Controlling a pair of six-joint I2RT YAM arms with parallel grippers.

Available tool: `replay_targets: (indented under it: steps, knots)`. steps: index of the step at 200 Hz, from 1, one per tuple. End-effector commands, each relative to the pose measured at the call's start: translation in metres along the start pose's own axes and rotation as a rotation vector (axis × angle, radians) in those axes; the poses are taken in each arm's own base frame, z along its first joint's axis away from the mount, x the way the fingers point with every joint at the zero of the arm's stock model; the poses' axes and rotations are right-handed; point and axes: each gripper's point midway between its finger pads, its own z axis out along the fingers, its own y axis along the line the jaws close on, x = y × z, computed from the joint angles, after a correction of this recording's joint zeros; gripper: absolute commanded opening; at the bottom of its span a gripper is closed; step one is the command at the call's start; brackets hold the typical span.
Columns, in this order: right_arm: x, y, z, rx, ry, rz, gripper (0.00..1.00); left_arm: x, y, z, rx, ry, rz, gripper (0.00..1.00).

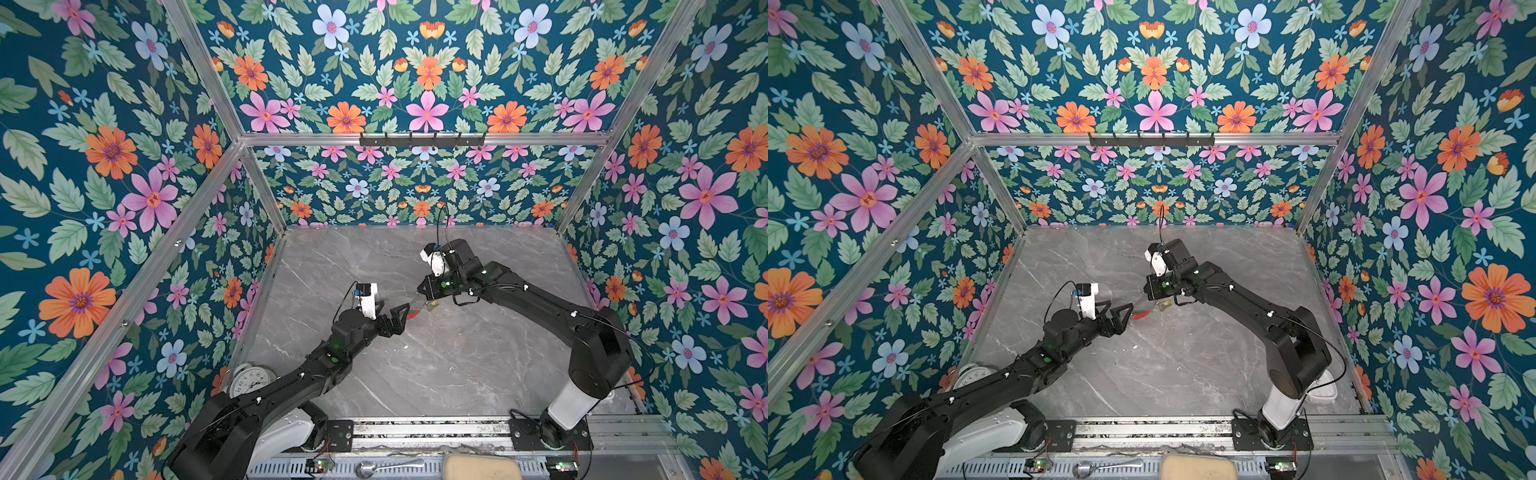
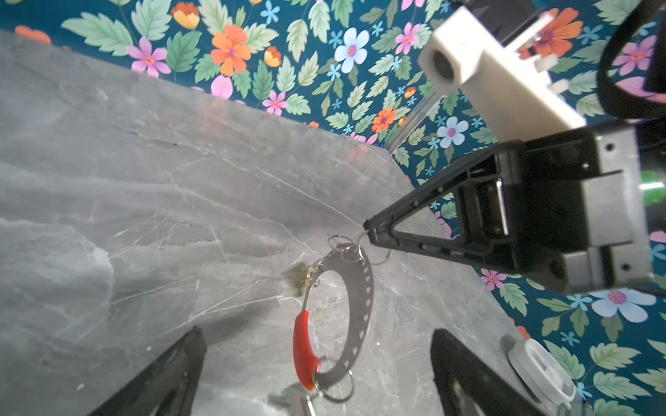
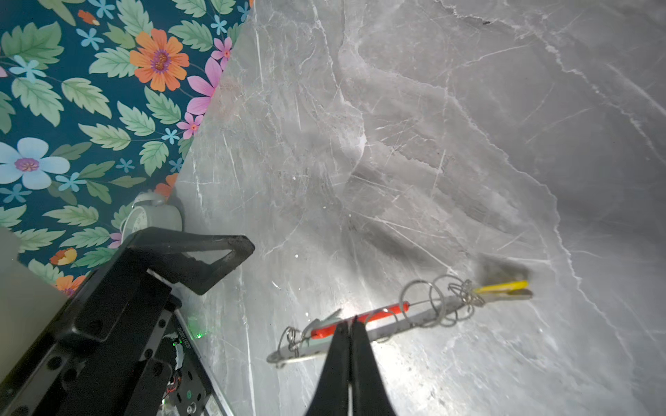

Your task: Remove the keys from the keyring

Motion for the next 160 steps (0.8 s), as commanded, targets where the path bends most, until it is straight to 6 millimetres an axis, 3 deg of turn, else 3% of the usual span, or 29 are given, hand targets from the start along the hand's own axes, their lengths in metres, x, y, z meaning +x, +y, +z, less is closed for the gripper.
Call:
replay_targets:
  steps: [1, 42, 44, 54, 100, 135, 160]
  knots:
    - [0.002, 0.009, -0.009, -0.006, 0.011, -0.037, 0.0, -0.009, -0.014, -0.002, 0.059, -0.011, 0.085, 1.0]
    - [0.004, 0.018, -0.01, 0.002, 0.017, -0.056, 0.0, -0.01, -0.028, 0.008, 0.109, 0.029, 0.118, 1.0]
    - [-0.002, 0.025, -0.021, -0.009, -0.011, -0.066, 0.0, -0.01, -0.028, 0.009, 0.108, 0.033, 0.117, 1.0]
    - [-0.004, 0.027, -0.023, -0.01, -0.019, -0.068, 0.0, -0.007, -0.028, 0.011, 0.115, 0.046, 0.115, 1.0]
    - [-0.008, 0.036, -0.026, 0.006, -0.029, -0.097, 0.0, 0.005, -0.026, 0.02, 0.114, 0.101, 0.084, 0.95]
    - [-0.008, 0.037, -0.026, 0.054, -0.031, -0.125, 0.0, 0.008, -0.025, 0.022, 0.106, 0.117, 0.063, 0.97]
    - [-0.009, 0.041, -0.027, 0.07, -0.034, -0.145, 0.0, 0.011, -0.015, 0.024, 0.054, 0.13, 0.063, 0.89]
